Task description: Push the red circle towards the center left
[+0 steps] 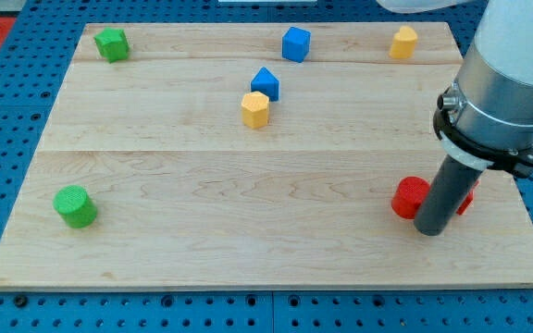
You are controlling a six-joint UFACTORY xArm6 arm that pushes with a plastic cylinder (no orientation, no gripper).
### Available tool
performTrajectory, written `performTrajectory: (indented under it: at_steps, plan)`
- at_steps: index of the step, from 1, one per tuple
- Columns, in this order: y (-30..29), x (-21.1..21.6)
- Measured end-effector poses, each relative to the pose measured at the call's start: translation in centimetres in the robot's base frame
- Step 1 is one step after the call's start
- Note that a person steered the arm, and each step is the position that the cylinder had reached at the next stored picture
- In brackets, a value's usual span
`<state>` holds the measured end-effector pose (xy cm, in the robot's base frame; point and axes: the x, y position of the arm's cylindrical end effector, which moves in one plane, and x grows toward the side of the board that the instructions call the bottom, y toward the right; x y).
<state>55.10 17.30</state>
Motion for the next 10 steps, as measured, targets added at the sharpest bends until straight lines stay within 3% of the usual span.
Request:
performTrajectory:
  at_steps: [1, 5, 7, 8, 9, 10]
  plan:
    - [-0.6, -0.5]
    - [-0.9, -9.7]
    - [-8.0, -10.5]
    - [-5.1, -12.0]
    - [-7.0, -12.9]
    - [-12.4, -12.4]
